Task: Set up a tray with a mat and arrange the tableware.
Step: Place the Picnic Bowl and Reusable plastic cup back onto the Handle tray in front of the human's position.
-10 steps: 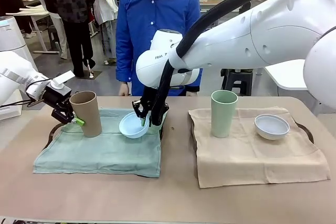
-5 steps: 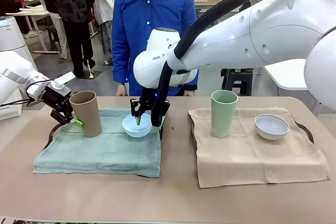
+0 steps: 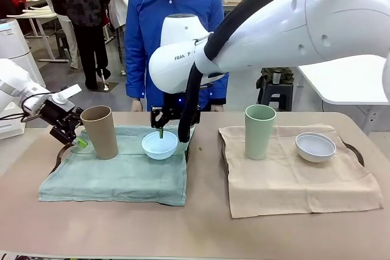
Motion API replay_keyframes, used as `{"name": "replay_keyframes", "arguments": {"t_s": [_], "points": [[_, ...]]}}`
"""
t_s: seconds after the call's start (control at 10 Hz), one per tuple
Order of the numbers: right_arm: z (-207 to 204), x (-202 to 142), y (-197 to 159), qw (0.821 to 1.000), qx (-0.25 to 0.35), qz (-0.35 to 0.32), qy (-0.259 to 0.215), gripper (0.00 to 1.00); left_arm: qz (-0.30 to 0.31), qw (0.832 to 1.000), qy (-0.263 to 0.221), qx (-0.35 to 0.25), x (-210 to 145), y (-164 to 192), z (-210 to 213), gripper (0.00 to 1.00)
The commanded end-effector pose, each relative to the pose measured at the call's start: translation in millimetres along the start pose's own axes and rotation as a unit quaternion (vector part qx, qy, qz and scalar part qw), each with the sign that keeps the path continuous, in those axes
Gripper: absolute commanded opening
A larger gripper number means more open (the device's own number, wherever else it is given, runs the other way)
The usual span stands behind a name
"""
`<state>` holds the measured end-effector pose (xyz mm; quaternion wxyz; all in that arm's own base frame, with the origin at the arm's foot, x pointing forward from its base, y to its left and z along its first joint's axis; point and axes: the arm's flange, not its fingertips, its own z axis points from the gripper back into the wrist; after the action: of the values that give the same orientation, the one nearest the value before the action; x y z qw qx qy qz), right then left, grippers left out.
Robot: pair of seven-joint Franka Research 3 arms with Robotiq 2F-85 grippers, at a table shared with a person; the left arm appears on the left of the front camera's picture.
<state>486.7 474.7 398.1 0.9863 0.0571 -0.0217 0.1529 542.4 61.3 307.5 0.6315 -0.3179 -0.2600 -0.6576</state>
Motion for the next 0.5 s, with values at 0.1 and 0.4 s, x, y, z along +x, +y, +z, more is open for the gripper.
{"name": "replay_keyframes", "arguments": {"t_s": [0.1, 0.4], "points": [[22, -33, -1, 0.999, -0.041, -0.011, -0.012, 0.88, 0.074, 0.992, 0.093, 0.048, 23, -16, 32, 1.00], [57, -65, -2, 0.997, -0.066, -0.021, -0.022, 0.88, 0.179, 0.957, 0.220, 0.062, 81, -45, 76, 1.00]]}}
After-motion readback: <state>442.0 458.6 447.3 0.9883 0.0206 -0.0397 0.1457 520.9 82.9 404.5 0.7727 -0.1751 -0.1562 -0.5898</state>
